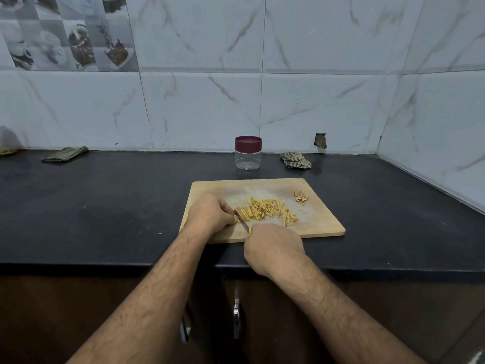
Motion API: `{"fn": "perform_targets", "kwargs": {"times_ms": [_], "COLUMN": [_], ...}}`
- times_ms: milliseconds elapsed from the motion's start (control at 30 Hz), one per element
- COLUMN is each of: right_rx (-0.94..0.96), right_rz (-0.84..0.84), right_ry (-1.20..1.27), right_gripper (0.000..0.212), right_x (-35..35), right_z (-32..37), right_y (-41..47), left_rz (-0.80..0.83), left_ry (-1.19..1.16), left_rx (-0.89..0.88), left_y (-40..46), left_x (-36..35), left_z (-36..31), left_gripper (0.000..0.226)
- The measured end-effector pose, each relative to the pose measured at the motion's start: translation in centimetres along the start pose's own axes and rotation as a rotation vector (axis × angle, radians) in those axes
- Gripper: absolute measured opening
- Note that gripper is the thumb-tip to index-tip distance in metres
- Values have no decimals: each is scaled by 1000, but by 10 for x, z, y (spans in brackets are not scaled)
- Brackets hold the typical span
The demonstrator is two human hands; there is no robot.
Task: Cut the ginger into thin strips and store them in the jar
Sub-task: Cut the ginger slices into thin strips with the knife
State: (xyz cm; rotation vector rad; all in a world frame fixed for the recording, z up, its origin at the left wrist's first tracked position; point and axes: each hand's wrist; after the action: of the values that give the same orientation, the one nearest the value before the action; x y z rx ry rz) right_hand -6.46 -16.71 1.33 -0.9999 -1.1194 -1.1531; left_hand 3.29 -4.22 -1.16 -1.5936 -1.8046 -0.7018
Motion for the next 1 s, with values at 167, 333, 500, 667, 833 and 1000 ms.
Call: {"fn": "perform_targets", "kwargs": {"times_ms": [167,333,500,667,833,1000], "right_rx": [-13,-18,-33,-32,-44,-55], "right_rz": [14,32,71,73,27,5], "right_ry": [3,-8,-60,-43,-47,-5], "right_gripper": [26,27,24,22,26,29], "right_x": [0,4,0,-2,5,4], "right_z": [2,7,4,-2,3,1], "right_y": [6,8,-9,-25,-13,-11], "left_rz": [-6,-9,-1,-4,-13,-21], "left_ry": [-9,-32,-29,-21,-18,-25], "left_rx": [-7,-11,-1,-2,11,12], "left_y": [1,0,-1,-2,-3,-3], "left_x": [-1,-1,-1,0,-1,-1], "left_z": [1,2,1,2,1,2], "left_gripper": [4,4,4,3,4,3]}}
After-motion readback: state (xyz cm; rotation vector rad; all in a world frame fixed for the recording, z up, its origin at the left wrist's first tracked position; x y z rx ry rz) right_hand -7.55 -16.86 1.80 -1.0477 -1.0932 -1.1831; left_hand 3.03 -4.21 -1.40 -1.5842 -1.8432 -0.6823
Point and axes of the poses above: each hand's wrist, its own y-axis towards the middle knuckle, its own x-axis out of the back of the hand, z = x × y, and after that the axes turned 8 degrees about x, right-handed
